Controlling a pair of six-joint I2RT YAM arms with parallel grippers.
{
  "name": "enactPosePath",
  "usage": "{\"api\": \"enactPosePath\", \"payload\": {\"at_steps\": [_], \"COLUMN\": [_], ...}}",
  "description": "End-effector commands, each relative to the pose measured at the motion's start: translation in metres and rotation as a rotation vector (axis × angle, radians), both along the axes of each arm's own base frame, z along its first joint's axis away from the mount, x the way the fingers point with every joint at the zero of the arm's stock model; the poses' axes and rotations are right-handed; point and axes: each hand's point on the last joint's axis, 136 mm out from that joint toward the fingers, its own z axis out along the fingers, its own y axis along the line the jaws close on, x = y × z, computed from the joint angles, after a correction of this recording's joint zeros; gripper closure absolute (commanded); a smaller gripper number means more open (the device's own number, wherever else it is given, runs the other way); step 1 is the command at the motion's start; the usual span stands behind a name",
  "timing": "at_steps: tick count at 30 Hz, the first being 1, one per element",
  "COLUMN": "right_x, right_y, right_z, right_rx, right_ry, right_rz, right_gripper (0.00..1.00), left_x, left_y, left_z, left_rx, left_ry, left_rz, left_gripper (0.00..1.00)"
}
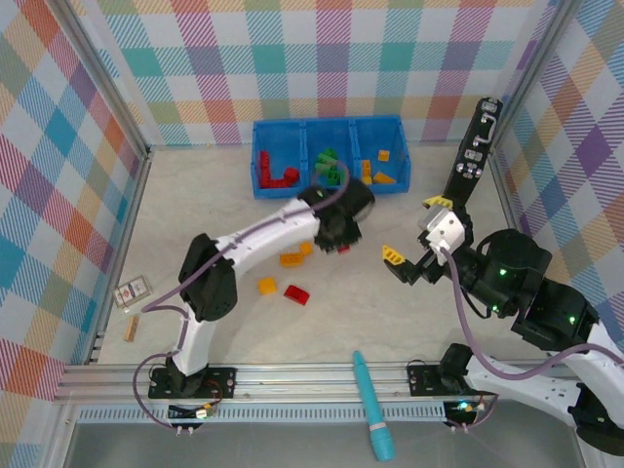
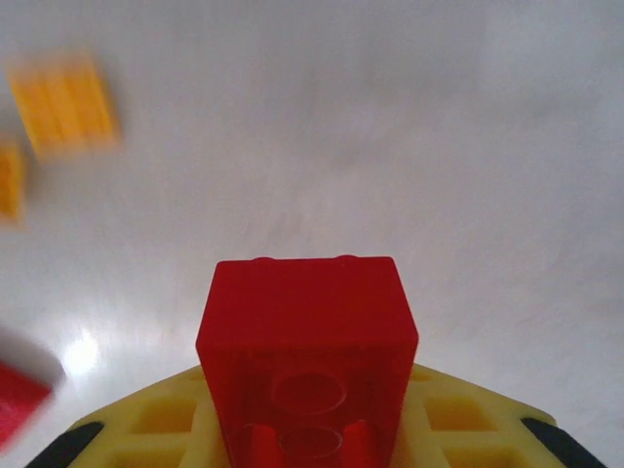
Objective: Sort the legos into containers by color
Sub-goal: Place the lego in the container.
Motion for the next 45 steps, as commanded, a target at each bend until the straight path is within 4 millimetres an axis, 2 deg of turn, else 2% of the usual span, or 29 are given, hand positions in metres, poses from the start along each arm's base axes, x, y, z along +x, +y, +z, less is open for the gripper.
{"api": "enactPosePath", "payload": {"at_steps": [1, 3, 6, 9, 13, 16, 20, 23, 27, 30, 32, 36, 39, 42, 45], "right_x": [0.008, 0.011, 0.014, 0.018, 0.03, 0.039, 0.058, 0.074, 0.089, 0.095, 0.099, 0.105, 0.105, 0.106, 0.107], "right_y": [0.003, 0.004, 0.009, 0.016, 0.024, 0.032, 0.033, 0.032, 0.032, 0.035, 0.037, 0.039, 0.037, 0.035, 0.031], "right_z": [0.01, 0.01, 0.005, 0.001, -0.003, -0.009, -0.012, -0.012, -0.006, -0.006, -0.009, -0.013, -0.012, -0.014, -0.015], "right_rx": [-0.005, -0.021, -0.044, -0.054, -0.067, -0.075, -0.055, -0.022, 0.014, 0.039, 0.049, 0.047, 0.048, 0.054, 0.059], "right_ry": [-0.059, -0.066, -0.065, -0.063, -0.07, -0.067, -0.039, -0.003, 0.01, 0.026, 0.045, 0.062, 0.06, 0.077, 0.089], "right_rz": [-0.023, -0.034, -0.026, -0.024, -0.051, -0.068, -0.133, -0.183, -0.223, -0.221, -0.219, -0.226, -0.224, -0.215, -0.219], "right_gripper": [0.01, 0.01, 0.01, 0.01, 0.01, 0.01, 0.01, 0.01, 0.01, 0.01, 0.01, 0.01, 0.01, 0.01, 0.01], "left_x": [0.04, 0.068, 0.107, 0.145, 0.189, 0.217, 0.242, 0.248, 0.243, 0.239, 0.236, 0.228, 0.217, 0.194, 0.158], "left_y": [0.055, 0.075, 0.104, 0.126, 0.153, 0.16, 0.164, 0.164, 0.171, 0.175, 0.174, 0.175, 0.172, 0.177, 0.18], "left_z": [0.031, 0.05, 0.063, 0.063, 0.059, 0.055, 0.042, 0.027, 0.015, 0.017, 0.02, 0.033, 0.057, 0.071, 0.065], "left_rx": [0.136, 0.145, 0.166, 0.128, 0.166, 0.157, 0.099, 0.086, 0.108, 0.123, 0.13, 0.127, 0.122, 0.225, 0.374], "left_ry": [-0.091, -0.152, -0.234, -0.287, -0.354, -0.418, -0.391, -0.356, -0.314, -0.307, -0.307, -0.306, -0.324, -0.312, -0.237], "left_rz": [-0.012, 0.026, 0.078, 0.133, 0.193, 0.202, 0.213, 0.203, 0.199, 0.179, 0.15, 0.112, 0.046, -0.067, -0.272], "left_gripper": [0.88, 0.87, 0.87, 0.87, 0.88, 0.87, 0.8, 0.72, 0.57, 0.43, 0.38, 0.39, 0.43, 0.43, 0.42]}}
